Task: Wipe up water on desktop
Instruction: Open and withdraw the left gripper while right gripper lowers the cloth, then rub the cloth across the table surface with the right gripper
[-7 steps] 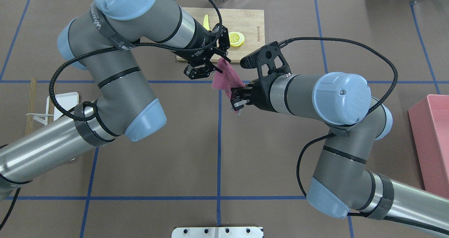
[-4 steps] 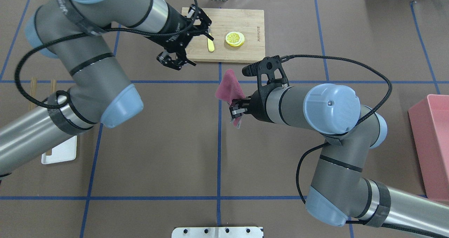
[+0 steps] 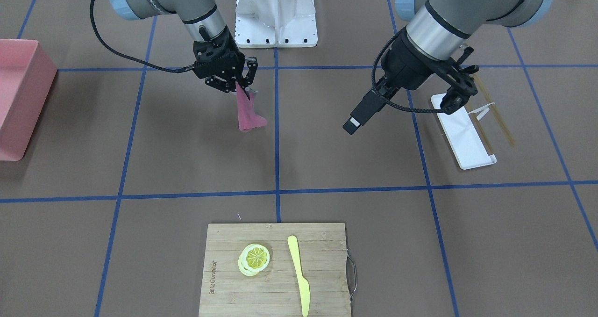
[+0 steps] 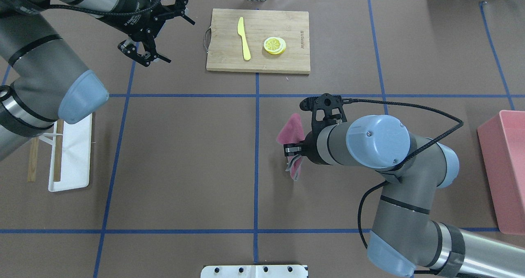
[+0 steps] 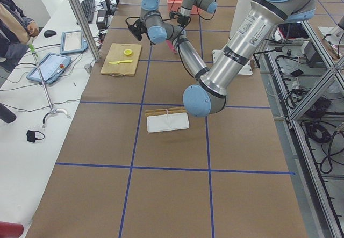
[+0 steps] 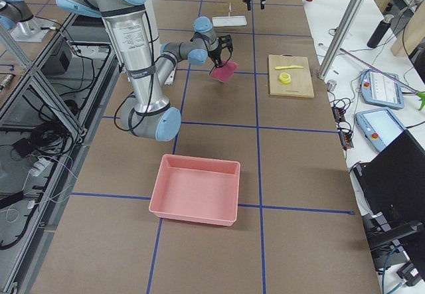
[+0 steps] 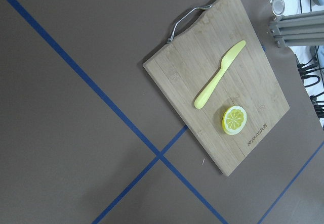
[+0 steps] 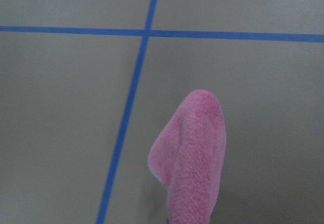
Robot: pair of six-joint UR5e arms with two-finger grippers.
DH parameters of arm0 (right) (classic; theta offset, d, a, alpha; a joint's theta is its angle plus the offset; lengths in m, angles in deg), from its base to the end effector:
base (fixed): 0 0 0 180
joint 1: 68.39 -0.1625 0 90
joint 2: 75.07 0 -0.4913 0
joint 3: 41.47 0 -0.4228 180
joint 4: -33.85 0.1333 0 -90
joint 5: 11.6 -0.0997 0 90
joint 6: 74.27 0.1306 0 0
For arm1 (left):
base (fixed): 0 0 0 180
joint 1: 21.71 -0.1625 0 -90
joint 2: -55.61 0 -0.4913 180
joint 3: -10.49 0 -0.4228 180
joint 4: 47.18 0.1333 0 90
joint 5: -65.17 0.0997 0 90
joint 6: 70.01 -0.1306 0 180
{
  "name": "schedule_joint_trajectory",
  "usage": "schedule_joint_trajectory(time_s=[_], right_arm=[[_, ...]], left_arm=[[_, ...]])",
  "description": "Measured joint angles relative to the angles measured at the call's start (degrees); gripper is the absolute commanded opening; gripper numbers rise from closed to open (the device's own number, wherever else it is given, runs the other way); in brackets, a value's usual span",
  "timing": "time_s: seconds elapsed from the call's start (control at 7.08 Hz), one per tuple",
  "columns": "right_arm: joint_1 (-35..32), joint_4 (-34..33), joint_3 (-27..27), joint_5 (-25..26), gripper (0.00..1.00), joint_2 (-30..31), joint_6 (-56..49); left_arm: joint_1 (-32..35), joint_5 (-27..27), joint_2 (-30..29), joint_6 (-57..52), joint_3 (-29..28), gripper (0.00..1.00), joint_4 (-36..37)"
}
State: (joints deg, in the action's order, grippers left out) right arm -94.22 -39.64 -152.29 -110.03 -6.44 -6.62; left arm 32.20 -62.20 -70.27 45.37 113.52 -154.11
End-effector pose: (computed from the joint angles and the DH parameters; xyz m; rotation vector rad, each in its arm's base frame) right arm -0.5393 -0.3879 0.3180 0.2950 -0.9880 -0.0201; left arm 0.3695 -0.5986 0.1934 -0.2953 1.2478 -0.8241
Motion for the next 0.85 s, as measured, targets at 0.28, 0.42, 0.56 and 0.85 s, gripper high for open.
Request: schedule_joint_trajectory(time_s=[0.28,0.42,0.56,0.85], right_arm=[[-6.13,-0.72,-0.18,-7.05,0.0,7.26,-2.81],[-10.11,-0.62,-0.25,-10.38,0.0,11.22,-7.57],[-13.27,-0.48,-0.14,-12.22,0.0,14.69,-13.03],[-15.08,-0.74,1.31,-14.21,0.0,14.79,-17.12]], left_arm=[[0.46,0.2,0.08,-0.06,0.01,0.97,0.18],[1.07,0.13,0.64,-0.09,0.23,0.97,0.19],[2.09,-0.06,2.34,-1.14,0.85,0.97,0.17],[3.48,-0.18,6.85,-8.38,1.91,0.97,0.29]])
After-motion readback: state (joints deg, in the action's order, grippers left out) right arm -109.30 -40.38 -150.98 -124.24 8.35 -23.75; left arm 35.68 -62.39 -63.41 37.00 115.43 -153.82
